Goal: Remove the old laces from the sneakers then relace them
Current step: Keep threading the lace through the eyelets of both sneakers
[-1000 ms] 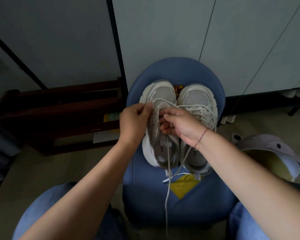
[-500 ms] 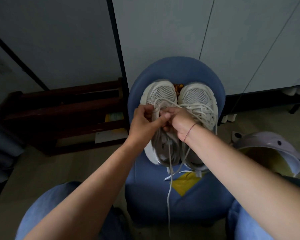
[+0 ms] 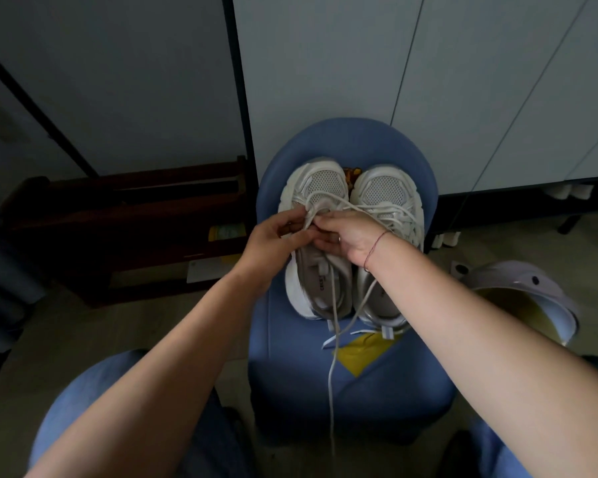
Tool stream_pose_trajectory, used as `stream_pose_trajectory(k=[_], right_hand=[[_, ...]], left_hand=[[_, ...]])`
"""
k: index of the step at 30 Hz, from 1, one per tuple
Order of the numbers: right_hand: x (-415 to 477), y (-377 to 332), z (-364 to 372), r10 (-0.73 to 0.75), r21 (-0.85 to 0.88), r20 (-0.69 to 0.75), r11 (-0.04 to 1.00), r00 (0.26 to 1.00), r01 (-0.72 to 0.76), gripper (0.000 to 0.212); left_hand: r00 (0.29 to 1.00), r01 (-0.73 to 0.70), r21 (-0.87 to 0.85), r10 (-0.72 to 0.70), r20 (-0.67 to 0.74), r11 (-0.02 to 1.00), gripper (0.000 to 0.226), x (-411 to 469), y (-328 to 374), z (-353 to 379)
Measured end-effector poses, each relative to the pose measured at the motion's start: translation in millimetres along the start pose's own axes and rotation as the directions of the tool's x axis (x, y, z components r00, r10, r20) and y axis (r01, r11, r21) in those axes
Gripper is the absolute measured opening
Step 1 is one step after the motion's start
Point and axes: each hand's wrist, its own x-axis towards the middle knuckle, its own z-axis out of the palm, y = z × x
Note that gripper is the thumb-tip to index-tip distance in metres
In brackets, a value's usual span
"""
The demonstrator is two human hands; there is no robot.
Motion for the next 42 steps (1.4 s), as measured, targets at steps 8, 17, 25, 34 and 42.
stream_pose_trajectory(k=[8, 17, 25, 34, 42], right_hand=[[-20, 4, 9, -0.093, -0.562, -0.003, 0.824, 0.996, 0.075, 0.023], [-84, 42, -11, 0.262, -0.866, 0.208, 0.498, 0.942, 0.053, 0.021], [-99, 78, -15, 0.329, -0.820, 0.183, 0.570, 0.926, -0.040, 0.020], [-63, 66, -3, -0.215, -0.494, -0.197, 0.864, 0.957, 0.092, 0.016], [-39, 65, 22, -0.461, -0.536, -0.287, 0.804, 0.840, 0.258, 0.028]], left_hand=[[0.997, -0.041, -0.043, 0.039, -0.059, 0.998, 0.034, 3, -10, 2], [0.996, -0.048, -0.047, 0.044, -0.072, 0.998, 0.035, 7, -11, 3], [0.998, -0.034, -0.059, 0.031, -0.054, 0.998, 0.036, 6, -9, 3], [0.999, -0.037, -0.048, 0.035, -0.040, 0.998, 0.036, 5, -7, 3], [0.999, -0.023, -0.051, 0.021, -0.027, 0.998, 0.036, 4, -7, 2]])
